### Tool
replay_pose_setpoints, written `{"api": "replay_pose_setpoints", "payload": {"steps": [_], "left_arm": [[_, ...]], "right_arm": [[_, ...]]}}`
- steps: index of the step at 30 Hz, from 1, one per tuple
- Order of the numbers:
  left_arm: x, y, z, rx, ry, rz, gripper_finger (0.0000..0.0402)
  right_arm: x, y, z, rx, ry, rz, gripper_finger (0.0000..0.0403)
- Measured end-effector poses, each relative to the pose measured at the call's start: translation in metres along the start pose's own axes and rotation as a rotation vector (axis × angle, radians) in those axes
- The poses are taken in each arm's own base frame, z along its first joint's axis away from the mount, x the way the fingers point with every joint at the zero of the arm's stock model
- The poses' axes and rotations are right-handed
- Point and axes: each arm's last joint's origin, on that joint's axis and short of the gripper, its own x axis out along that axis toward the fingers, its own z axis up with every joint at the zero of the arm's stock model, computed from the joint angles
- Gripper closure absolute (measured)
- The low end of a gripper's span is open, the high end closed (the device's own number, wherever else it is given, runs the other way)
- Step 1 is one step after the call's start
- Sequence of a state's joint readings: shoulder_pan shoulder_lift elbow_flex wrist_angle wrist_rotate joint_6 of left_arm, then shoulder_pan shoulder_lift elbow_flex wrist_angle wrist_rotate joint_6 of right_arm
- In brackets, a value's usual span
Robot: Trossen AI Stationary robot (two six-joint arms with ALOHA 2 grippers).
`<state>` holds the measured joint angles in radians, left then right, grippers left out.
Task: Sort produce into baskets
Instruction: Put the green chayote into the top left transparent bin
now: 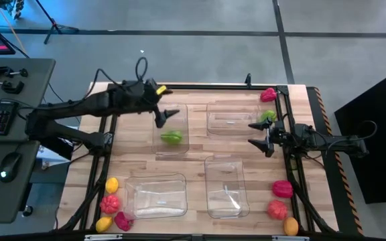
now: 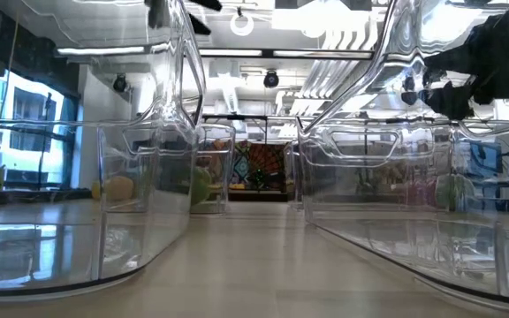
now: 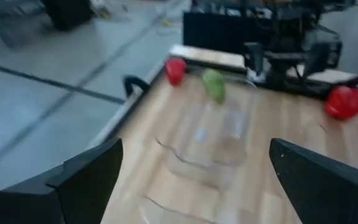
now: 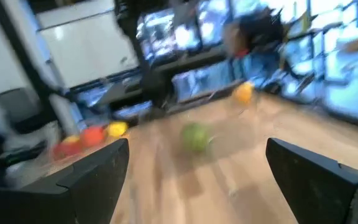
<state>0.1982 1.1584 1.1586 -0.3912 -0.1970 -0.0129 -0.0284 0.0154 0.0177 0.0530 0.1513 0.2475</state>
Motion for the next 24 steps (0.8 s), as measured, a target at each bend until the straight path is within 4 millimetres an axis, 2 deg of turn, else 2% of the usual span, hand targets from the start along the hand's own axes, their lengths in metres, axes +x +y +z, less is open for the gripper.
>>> {"api": "replay_pose_setpoints", "payload": {"steps": [3, 8, 9, 11, 14, 16, 19, 24], "left_arm": [[-0.008, 0.003, 0.014, -0.004, -0.047, 0.051, 0.0011], [-0.015, 0.006, 0.023, -0.029, -0.082, 0.108, 0.0011], [-0.015, 0.006, 0.023, -0.045, -0.084, 0.125, 0.0011], [-0.016, 0.008, 0.022, -0.084, -0.081, 0.16, 0.0011], [-0.015, 0.014, 0.022, -0.164, -0.085, 0.244, 0.0011], [-0.014, 0.022, 0.021, -0.257, -0.094, 0.271, 0.0011], [-0.013, 0.036, 0.021, -0.321, -0.089, 0.211, 0.0011], [-0.01, 0.052, 0.02, -0.357, -0.079, 0.121, 0.0011]], "right_arm": [[-0.002, 0.001, 0.02, 0.186, -0.232, -0.051, 0.0033], [-0.025, -0.003, 0.061, 0.633, -0.815, -0.207, 0.0033], [-0.03, -0.005, 0.065, 0.675, -0.889, -0.246, 0.0033], [-0.033, -0.005, 0.071, 0.626, -0.916, -0.319, 0.0033], [-0.023, 0.002, 0.088, 0.457, -0.735, -0.327, 0.0033], [-0.015, 0.006, 0.102, 0.433, -0.566, -0.41, 0.0033], [-0.01, 0.006, 0.123, 0.472, -0.324, -0.667, 0.0033], [-0.024, -0.001, 0.132, 0.657, 0.12, -1.097, 0.0033]]}}
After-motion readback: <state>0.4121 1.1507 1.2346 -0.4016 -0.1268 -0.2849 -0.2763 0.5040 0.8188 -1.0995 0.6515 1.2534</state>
